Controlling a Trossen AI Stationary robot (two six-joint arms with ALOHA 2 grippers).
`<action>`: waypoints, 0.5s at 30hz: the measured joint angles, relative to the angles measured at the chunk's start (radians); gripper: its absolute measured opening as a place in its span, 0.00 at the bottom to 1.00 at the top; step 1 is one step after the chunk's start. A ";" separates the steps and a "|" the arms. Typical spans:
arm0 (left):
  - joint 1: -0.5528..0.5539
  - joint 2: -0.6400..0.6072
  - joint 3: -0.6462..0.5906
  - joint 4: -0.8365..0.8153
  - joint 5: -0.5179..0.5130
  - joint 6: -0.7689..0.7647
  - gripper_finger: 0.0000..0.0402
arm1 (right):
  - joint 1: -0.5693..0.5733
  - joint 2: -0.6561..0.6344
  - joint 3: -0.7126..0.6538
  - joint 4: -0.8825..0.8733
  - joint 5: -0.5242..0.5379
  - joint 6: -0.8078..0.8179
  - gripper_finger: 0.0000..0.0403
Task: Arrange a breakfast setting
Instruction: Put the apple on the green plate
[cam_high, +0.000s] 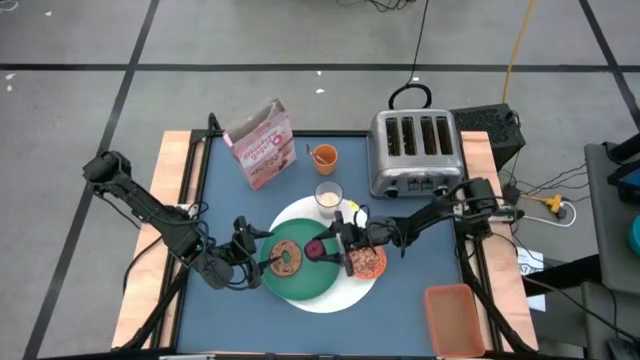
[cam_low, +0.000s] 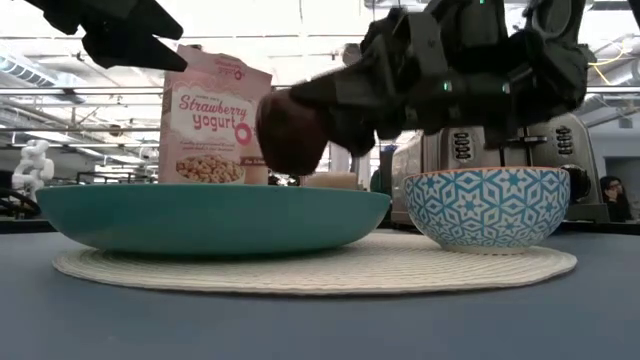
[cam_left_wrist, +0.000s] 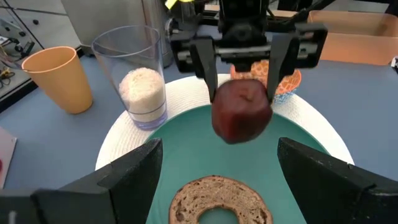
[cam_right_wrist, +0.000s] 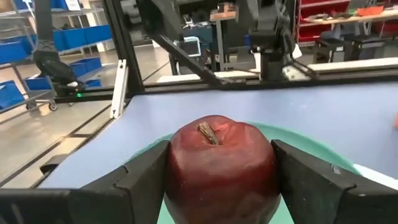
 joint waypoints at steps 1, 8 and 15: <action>0.000 0.000 0.000 0.000 0.000 0.000 0.80 | 0.001 0.017 0.000 0.016 0.000 0.005 0.64; 0.000 0.000 0.000 -0.001 0.000 0.000 0.80 | 0.000 0.067 0.000 0.021 0.000 0.008 0.64; 0.000 0.000 0.000 -0.001 0.000 0.000 0.80 | 0.000 0.065 0.000 -0.031 0.000 0.007 0.64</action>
